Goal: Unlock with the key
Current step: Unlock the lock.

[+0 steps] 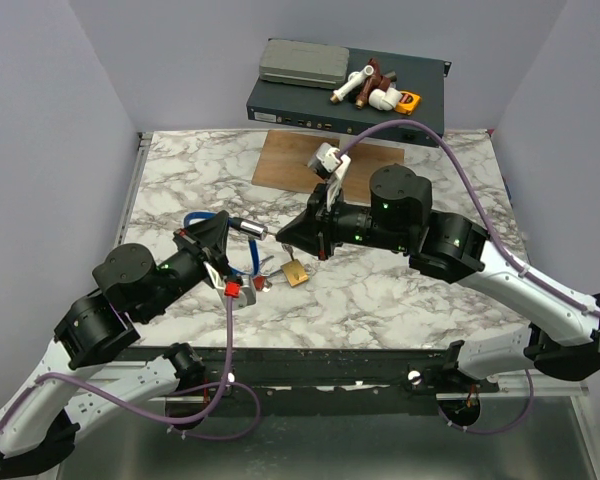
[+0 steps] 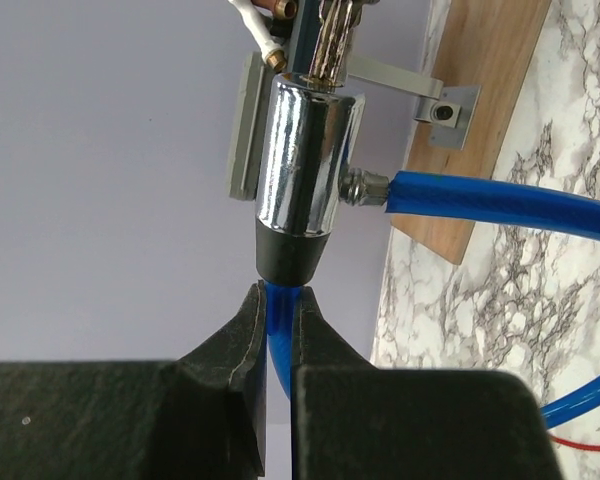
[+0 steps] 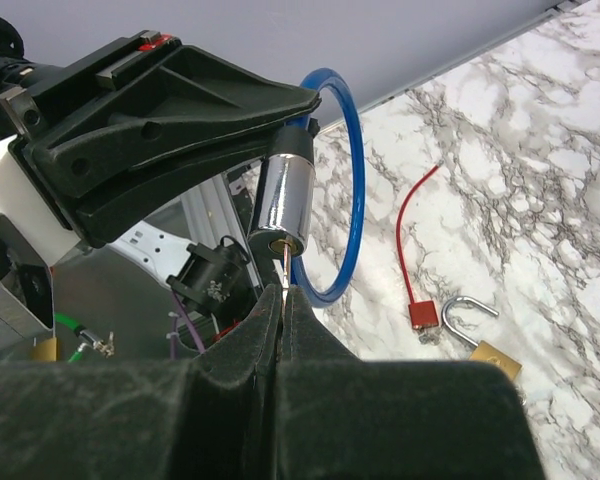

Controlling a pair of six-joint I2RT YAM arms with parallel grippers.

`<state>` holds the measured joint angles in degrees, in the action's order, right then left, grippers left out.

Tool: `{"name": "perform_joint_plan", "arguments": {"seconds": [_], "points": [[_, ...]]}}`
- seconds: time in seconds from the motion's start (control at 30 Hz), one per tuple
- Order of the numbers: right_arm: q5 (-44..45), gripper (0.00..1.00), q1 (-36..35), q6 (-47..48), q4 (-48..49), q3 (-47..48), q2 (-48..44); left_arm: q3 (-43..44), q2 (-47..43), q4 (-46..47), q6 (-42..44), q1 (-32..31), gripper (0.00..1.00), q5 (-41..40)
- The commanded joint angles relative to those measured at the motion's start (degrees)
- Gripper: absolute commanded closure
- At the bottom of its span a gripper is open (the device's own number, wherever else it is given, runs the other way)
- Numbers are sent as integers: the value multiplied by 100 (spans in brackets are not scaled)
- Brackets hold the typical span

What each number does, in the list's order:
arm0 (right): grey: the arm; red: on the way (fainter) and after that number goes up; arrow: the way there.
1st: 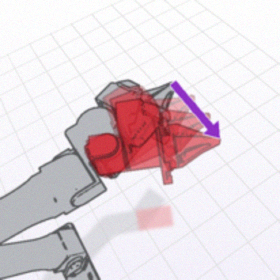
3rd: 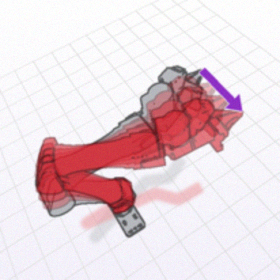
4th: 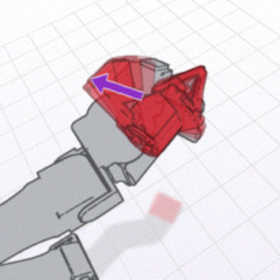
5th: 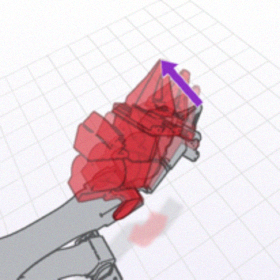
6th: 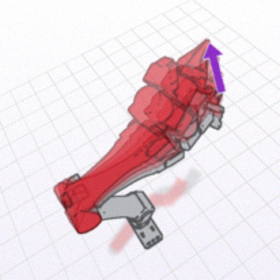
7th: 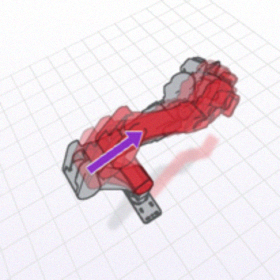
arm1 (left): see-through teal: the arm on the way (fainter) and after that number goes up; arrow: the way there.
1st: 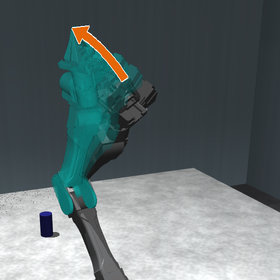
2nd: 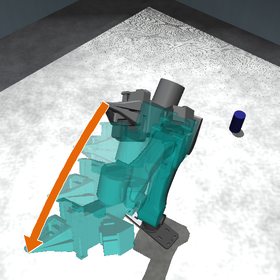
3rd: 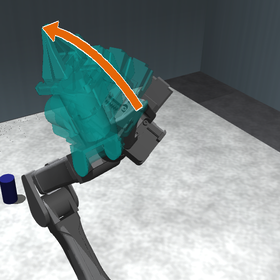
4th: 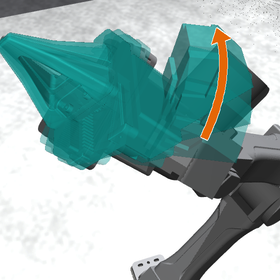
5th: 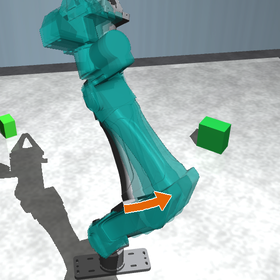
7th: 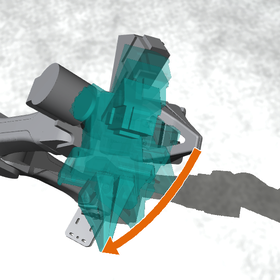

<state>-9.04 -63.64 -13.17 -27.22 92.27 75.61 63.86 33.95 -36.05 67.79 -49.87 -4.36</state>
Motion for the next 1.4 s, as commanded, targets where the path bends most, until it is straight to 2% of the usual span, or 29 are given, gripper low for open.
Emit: {"name": "perform_joint_plan", "arguments": {"seconds": [0.0, 0.37, 0.73, 0.77, 0.8, 0.87, 0.97, 1.2, 1.23, 1.37], "points": [[24, 99, 3, -142, 564, -91, -30, 119, -69, 343, -33, -134, 100, 272], [233, 99, 4, -281, 683, -166, 118, 254, 149, 414, -96, -410, 100, -158], [-94, 99, 5, -256, 700, 142, 413, 124, 29, 439, 143, -1097, 100, -367], [-232, 96, 5, -233, 674, 202, 427, 105, 32, 471, 143, -1140, 100, -431], [-305, 85, 1, -191, 582, 269, 436, 141, 68, 455, 49, -1150, 100, -499], [-239, 71, 1, -98, 433, 340, 329, 236, 144, 411, -200, -1152, 100, -673], [-34, 53, 3, 89, 415, 172, -36, 215, 99, 302, -328, -1148, 100, -763], [32, 41, 1, 236, -95, 201, -330, 369, 192, -51, -665, -1121, 100, -911], [40, 38, 8, 255, -184, 184, -348, 409, 214, -74, -707, -1117, 100, -937], [247, 6, 1, 243, -88, -293, -707, 537, 298, -88, -830, -1065, 100, -1040]]}}
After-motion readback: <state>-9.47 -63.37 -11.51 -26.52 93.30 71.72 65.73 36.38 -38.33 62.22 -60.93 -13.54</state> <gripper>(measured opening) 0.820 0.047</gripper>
